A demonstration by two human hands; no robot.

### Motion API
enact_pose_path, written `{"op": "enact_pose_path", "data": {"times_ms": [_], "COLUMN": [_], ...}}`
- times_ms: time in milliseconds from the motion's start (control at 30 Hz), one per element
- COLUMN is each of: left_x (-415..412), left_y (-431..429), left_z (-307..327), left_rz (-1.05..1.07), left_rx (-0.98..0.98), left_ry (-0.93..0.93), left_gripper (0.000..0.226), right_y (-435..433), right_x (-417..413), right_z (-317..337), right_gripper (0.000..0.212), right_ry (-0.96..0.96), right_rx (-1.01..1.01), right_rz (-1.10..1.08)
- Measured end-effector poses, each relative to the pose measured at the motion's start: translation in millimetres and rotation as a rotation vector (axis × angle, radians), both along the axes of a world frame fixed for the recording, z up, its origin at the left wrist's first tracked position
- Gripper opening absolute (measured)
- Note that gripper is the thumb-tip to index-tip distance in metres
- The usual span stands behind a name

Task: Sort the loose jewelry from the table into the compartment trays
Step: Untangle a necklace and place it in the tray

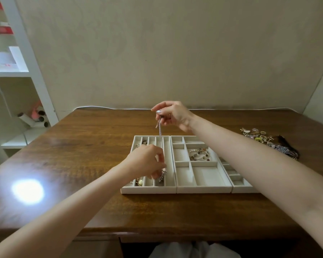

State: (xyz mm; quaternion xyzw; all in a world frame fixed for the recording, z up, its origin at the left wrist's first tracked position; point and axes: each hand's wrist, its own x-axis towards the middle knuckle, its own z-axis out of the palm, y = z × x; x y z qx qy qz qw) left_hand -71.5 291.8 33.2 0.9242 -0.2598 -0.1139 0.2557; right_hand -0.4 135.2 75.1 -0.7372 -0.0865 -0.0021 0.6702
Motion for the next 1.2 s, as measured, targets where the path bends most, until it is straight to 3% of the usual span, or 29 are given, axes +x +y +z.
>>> {"op": "enact_pose_path", "data": {"times_ms": [333, 767, 967, 1067, 1200], "left_x": [-5.4, 7.8, 10.1, 7.2, 0.1], "left_y": [3.2, 4.6, 4.6, 2.5, 0.5], "left_z": [6.7, 10.7, 2.8, 0.5, 1.4], "left_rz": [-0.009, 0.083, -0.028, -0.117, -0.349], "left_rx": [0.043, 0.071, 0.028, 0.073, 0.245], "left_ry": [0.124, -0.109, 0.039, -0.128, -0.583], "left_gripper": [0.021, 0.017, 0.019, 0.02, 0.022], "right_y": [-6.4, -2.2, -3.4, -2.1, 1.7], "right_x": [-6.0, 6.5, 13.0, 13.9, 13.1], "right_z": [6.8, -26.2, -37.2, -41.1, -42.4], "right_gripper": [0.019, 0.012, 0.015, 0.015, 0.013], "right_ry": [0.079, 0.118, 0.115, 0.08, 0.001], "right_rx": [0.21, -0.281, -0.404, -0.472, -0.574], "right_rz": [0.276, -0.056, -0.104, -0.114, -0.136]}}
